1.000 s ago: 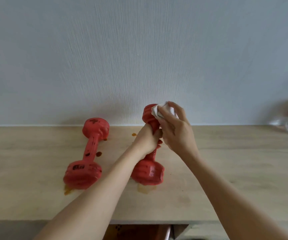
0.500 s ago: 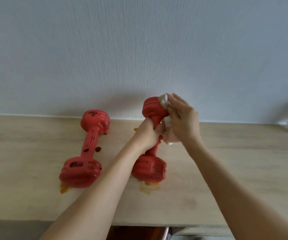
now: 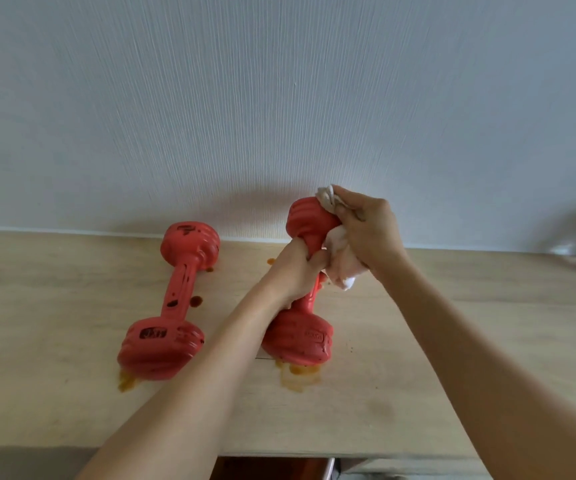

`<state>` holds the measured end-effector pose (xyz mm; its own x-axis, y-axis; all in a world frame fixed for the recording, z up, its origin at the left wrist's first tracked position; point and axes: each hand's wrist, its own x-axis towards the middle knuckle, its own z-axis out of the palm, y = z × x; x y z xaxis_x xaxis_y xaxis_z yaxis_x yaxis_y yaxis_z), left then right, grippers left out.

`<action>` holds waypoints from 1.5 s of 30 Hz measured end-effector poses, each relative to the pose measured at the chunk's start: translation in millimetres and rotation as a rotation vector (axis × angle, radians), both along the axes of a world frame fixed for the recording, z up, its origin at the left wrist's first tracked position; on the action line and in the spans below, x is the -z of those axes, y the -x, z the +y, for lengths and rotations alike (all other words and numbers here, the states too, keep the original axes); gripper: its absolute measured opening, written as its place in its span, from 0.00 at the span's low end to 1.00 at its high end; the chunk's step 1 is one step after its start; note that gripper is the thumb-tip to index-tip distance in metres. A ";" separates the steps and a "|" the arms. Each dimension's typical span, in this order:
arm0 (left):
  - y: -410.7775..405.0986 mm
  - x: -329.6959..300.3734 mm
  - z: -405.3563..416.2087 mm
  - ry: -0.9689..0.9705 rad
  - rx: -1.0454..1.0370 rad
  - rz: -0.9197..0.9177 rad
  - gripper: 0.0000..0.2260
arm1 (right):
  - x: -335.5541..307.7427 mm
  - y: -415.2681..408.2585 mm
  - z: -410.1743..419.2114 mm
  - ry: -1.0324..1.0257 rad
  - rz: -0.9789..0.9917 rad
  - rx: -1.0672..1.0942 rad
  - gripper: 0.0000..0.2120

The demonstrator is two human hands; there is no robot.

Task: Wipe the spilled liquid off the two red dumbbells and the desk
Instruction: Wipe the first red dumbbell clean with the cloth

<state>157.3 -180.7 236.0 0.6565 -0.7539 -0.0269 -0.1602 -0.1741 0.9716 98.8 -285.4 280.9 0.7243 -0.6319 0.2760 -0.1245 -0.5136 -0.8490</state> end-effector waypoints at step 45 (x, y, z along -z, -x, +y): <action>-1.3 -11.8 11.9 0.083 -0.090 -0.055 0.05 | -3.5 29.0 31.6 0.469 0.018 0.150 0.08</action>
